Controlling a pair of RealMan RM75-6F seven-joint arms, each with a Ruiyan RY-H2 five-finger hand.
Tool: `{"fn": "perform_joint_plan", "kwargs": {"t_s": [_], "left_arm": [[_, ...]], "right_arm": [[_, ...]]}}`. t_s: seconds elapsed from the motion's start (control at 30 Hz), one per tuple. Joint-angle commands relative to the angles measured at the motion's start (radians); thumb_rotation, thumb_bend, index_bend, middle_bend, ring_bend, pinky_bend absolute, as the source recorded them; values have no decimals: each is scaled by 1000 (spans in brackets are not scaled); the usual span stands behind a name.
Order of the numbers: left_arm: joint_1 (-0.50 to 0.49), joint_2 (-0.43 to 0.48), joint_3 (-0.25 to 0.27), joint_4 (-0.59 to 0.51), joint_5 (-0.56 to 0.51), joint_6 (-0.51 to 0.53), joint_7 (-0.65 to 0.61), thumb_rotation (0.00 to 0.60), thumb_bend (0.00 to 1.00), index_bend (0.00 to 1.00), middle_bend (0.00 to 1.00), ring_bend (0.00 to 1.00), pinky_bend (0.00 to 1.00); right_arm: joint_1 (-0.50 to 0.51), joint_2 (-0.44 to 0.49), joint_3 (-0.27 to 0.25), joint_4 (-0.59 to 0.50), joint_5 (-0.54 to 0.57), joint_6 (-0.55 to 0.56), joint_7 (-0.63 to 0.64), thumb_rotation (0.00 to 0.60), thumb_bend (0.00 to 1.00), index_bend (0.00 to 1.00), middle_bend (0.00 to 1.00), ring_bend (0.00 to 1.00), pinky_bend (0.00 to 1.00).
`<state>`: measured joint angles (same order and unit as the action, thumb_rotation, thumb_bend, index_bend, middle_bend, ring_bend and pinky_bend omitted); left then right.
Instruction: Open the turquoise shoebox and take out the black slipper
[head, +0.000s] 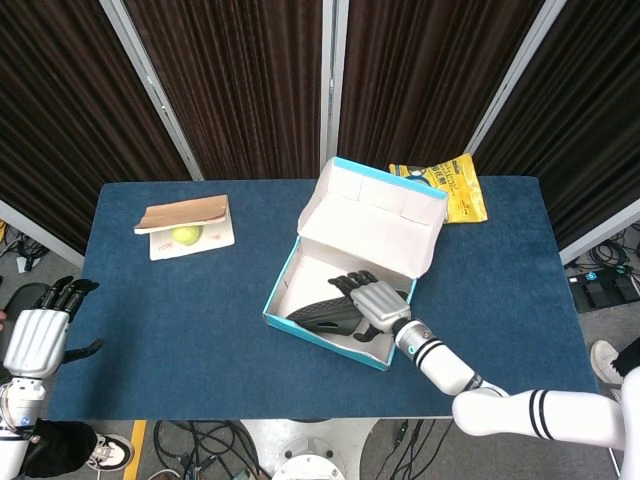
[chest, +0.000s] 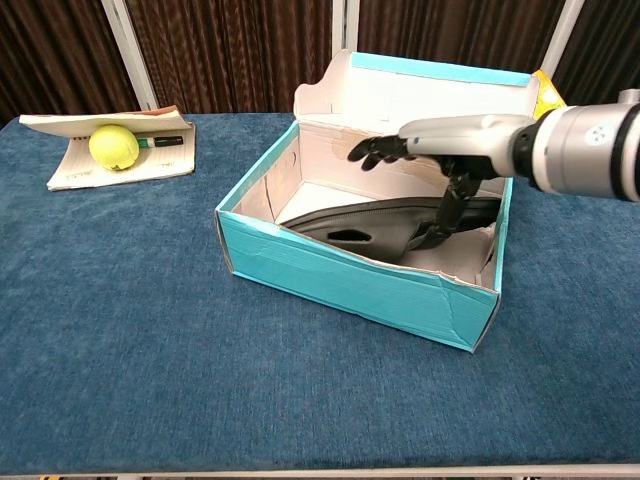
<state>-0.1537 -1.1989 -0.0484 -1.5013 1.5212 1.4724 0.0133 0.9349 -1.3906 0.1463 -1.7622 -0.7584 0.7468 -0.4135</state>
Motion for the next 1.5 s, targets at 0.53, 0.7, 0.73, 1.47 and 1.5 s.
{"fn": "perform_joint_plan", "kwargs": {"t_s": [0.53, 0.7, 0.73, 1.47, 1.5], "left_arm": [[13, -7, 6, 27, -1, 10, -28, 600, 70, 196, 189, 114, 323], [18, -6, -1, 32, -4, 23, -36, 600, 70, 196, 189, 114, 323], [19, -6, -2, 33, -6, 24, -37, 600, 70, 196, 189, 114, 323], [13, -2, -2, 27, -3, 12, -35, 600, 70, 196, 189, 113, 323], [12, -2, -2, 26, -3, 10, -36, 600, 70, 196, 189, 114, 323]], "right_arm": [[102, -135, -40, 110, 106, 57, -58, 600, 165, 187, 253, 69, 127], [116, -164, -61, 129, 136, 103, -108, 600, 227, 319, 302, 149, 222], [114, -172, -62, 133, 132, 121, -116, 600, 248, 355, 317, 175, 253], [-6, -128, 39, 63, -163, 333, 39, 600, 402, 740, 581, 455, 588], [-15, -119, 45, 51, -187, 352, 47, 600, 402, 741, 583, 457, 590]]}}
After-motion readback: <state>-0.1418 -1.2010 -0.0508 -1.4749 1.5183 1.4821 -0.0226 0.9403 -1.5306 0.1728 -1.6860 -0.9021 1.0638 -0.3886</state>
